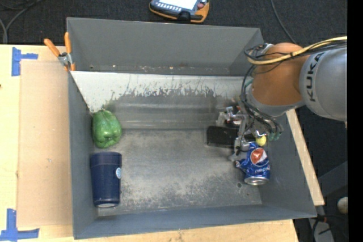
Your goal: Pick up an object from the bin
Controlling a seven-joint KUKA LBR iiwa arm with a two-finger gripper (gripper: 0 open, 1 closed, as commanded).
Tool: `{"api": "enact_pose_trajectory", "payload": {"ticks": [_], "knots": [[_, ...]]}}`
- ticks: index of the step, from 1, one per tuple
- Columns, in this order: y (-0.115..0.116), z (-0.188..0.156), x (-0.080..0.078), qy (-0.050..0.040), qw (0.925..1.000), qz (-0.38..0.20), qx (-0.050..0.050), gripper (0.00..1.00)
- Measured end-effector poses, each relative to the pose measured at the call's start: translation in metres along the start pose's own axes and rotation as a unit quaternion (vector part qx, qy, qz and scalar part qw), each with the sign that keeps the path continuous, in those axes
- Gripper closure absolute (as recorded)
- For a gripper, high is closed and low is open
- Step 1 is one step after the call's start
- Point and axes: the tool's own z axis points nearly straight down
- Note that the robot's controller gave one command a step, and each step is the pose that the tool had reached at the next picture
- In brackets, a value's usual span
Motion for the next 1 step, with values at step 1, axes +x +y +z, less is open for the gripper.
{"api": "enact_pose_trajectory", "payload": {"ticks": [1], "knots": [[-0.0143,-0.0008,-0.0067,-0.0072,0.9745,0.223,-0.020,1.00]]}}
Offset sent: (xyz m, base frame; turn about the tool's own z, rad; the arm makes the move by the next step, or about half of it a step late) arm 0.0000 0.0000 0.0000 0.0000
